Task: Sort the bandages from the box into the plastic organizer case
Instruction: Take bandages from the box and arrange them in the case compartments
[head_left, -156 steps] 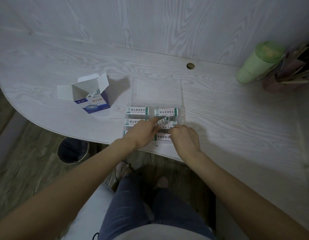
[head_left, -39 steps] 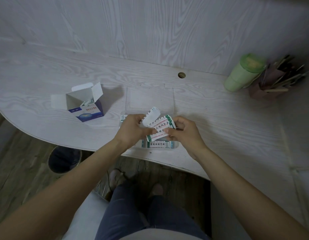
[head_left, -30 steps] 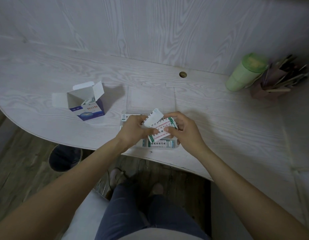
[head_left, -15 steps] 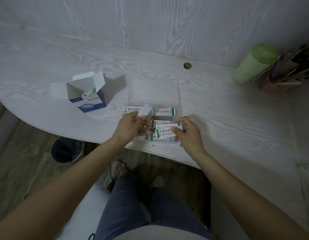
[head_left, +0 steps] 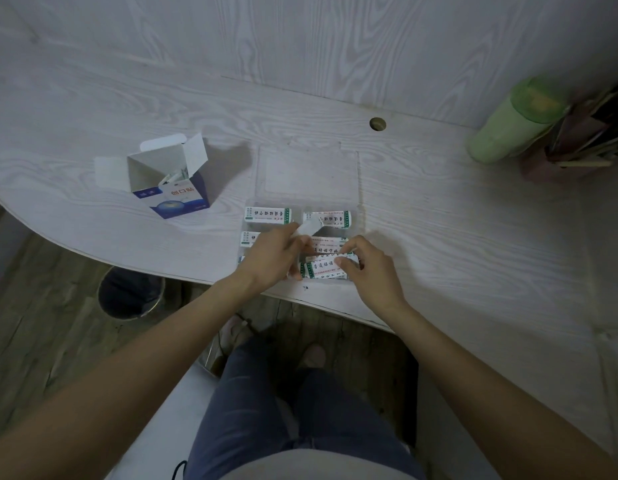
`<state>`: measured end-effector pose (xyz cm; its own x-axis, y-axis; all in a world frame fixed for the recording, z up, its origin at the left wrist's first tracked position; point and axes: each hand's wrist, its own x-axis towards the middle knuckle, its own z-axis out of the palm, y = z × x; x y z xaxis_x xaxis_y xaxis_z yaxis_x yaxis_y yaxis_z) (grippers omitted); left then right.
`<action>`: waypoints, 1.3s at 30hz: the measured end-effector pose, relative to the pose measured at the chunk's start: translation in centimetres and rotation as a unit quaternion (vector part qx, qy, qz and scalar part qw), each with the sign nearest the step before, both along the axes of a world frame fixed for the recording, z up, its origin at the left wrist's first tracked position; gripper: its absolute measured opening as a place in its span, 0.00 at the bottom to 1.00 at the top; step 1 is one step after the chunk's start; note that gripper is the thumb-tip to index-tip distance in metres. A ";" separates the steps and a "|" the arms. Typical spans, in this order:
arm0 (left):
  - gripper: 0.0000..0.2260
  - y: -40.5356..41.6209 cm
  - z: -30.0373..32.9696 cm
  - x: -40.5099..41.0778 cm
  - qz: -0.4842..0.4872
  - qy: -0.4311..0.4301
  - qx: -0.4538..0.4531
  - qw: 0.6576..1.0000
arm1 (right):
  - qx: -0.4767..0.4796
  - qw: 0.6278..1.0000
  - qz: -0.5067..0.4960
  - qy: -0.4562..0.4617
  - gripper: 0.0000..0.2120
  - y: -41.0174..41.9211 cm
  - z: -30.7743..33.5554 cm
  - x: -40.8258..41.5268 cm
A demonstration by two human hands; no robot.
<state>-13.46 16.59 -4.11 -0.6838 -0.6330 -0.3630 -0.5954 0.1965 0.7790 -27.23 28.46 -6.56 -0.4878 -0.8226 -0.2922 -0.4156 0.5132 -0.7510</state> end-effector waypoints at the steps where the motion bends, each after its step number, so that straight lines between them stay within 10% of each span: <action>1: 0.11 -0.1 -0.1 0.0 -0.003 -0.003 -0.005 1.000 | 0.006 1.000 0.010 0.009 0.03 0.0 0.0 -0.1; 24: 0.14 -0.2 -0.5 -0.9 -0.144 -0.088 -0.104 0.980 | 0.126 0.929 0.178 0.300 0.14 -0.8 1.6 0.7; 39: 0.11 -0.4 -0.3 -1.0 -0.167 -0.121 -0.110 0.972 | 0.173 0.929 0.185 0.269 0.16 -1.5 1.3 0.4</action>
<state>-14.50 16.17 -4.37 -0.7756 -0.4714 -0.4198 -0.6308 0.5558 0.5414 -26.83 26.96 -5.26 -0.3420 -0.8649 -0.3673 -0.8791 0.4326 -0.2001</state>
